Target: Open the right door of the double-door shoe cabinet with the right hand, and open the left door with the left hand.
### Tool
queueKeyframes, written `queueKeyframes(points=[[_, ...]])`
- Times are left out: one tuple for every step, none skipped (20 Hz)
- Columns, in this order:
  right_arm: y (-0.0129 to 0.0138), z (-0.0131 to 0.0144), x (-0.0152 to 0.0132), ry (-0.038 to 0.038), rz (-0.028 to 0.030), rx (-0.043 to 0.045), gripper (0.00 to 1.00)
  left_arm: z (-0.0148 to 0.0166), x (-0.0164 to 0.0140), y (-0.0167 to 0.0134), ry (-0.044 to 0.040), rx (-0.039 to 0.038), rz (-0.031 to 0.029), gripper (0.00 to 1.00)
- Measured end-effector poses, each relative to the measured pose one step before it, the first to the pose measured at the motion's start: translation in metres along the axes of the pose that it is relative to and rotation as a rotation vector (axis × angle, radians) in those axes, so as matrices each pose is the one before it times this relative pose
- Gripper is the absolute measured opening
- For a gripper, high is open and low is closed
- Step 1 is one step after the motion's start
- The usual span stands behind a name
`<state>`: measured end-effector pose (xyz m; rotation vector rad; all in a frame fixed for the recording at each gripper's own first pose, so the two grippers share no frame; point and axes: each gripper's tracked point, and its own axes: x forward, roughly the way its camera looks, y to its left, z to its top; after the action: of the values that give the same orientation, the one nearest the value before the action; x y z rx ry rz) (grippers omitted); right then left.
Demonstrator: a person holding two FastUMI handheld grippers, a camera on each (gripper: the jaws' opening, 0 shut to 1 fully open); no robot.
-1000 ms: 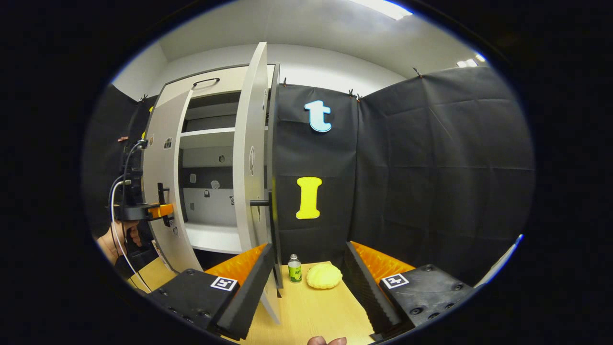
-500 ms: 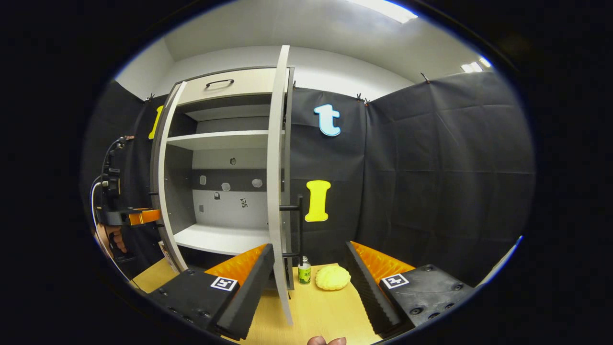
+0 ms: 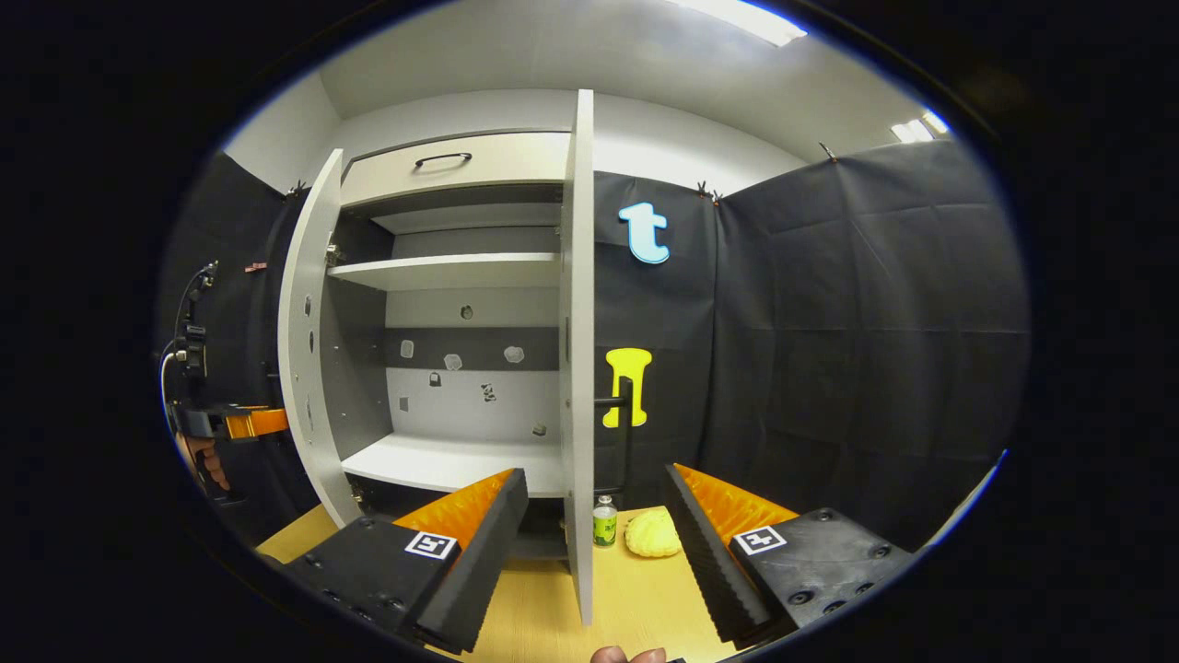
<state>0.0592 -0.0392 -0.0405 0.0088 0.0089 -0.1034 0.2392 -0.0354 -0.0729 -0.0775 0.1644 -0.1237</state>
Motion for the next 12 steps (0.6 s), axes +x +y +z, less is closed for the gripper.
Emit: queueKeyframes(points=[[0.00237,-0.0005,-0.00007,0.0005,0.00416,-0.00174,0.93,0.00123,0.00032,0.00121,0.00134,-0.00156,-0.0009,0.17],[0.00274,0.00056,-0.00114,-0.00019,0.00387,0.00145,0.93,0.00137,-0.00008,0.00021,0.00079,-0.00248,-0.00397,0.17],[0.00326,-0.0011,0.00036,0.00085,0.00589,0.00325,0.93,-0.00008,-0.00119,0.0012,0.00009,0.0023,-0.0056,0.16],[0.00242,-0.00038,-0.00048,0.00116,0.00579,0.00462,0.93,-0.00215,-0.00232,0.00287,0.00204,0.00013,-0.00282,0.17],[0.00259,-0.00018,0.00042,0.00109,0.00426,0.00242,0.93,-0.0001,-0.00241,0.00225,-0.00107,-0.00173,0.00102,0.17],[0.00231,-0.00043,0.00111,0.00094,0.00234,0.00176,0.93,-0.00129,-0.00311,0.00324,-0.00075,-0.00544,0.00348,0.17],[0.00323,-0.00125,-0.00105,0.00157,0.0031,0.00059,0.93,0.00068,-0.00285,0.00555,-0.00344,-0.00469,0.00259,0.17],[0.00257,-0.00099,-0.00115,0.00131,0.00458,-0.00026,0.93,0.00106,-0.0049,0.0103,-0.00204,0.00049,-0.00039,0.17],[0.00318,-0.00128,-0.00105,0.00187,0.0021,-0.00253,0.93,0.00086,-0.00317,0.00648,-0.00217,0.00378,-0.00254,0.17],[0.00149,-0.00087,-0.00193,0.00156,0.00185,-0.00254,0.93,0.00006,-0.00027,0.0039,0.00236,0.00894,-0.00327,0.16],[0.00083,0.0002,-0.00039,-0.00068,0.00116,-0.00061,0.93,0.0,-0.00093,0.00366,0.0032,0.00921,-0.00361,0.16],[0.00228,-0.00001,-0.00045,0.00082,0.00262,0.00071,0.93,0.00016,-0.00141,0.00425,0.00388,0.00536,-0.00193,0.16]])
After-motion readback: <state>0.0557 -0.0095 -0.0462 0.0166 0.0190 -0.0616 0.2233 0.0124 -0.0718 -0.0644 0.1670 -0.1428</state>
